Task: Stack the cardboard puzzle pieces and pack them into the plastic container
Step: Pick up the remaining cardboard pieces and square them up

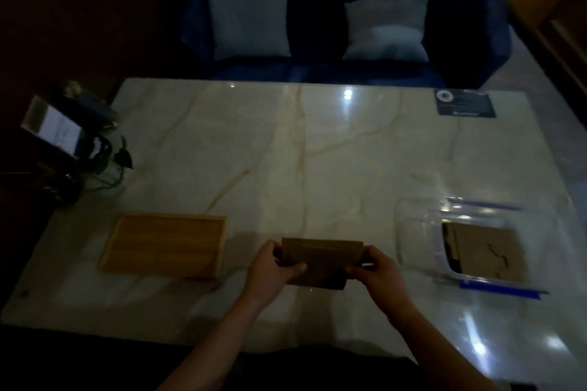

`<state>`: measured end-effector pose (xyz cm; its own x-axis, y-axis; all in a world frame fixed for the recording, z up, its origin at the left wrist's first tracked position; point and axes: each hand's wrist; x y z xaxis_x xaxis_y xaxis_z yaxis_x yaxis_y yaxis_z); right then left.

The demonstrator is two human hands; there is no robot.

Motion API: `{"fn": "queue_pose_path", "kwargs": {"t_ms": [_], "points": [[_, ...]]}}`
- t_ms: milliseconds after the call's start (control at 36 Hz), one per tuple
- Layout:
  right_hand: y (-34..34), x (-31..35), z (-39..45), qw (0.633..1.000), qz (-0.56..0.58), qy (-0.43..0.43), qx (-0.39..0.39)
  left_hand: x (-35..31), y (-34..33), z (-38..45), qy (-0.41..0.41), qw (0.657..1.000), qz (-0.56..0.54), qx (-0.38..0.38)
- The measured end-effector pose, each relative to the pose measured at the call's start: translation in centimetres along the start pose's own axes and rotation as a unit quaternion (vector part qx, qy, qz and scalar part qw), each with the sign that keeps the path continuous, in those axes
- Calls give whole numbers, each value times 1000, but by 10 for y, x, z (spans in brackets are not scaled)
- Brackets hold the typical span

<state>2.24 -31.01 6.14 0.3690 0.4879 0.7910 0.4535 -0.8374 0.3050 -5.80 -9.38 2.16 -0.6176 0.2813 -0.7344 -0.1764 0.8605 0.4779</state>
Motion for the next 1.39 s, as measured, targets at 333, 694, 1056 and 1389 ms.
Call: {"fn": "queue_pose_path", "kwargs": {"t_ms": [333,694,1056,1389], "points": [[56,-46,0,986,-113,115,-38,-13,-71,3,-139,984,87,-72],[55,-61,30,985,-154,65,32,-10,-96,13,-91,987,120,-60],[54,-57,40,982,-139,121,46,-12,-97,13,-76,994,76,-32],[54,-64,43,986,-107,122,41,-50,-82,-42,-339,873,319,-148]]}}
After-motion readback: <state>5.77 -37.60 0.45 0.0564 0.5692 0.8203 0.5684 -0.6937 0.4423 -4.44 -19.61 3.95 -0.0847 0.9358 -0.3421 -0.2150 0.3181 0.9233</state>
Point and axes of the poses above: each hand's wrist, its own z-axis towards the middle knuckle, its own y-axis out of the back of the hand, x = y × z, and after that the axes turned 5 degrees about z, right-handed
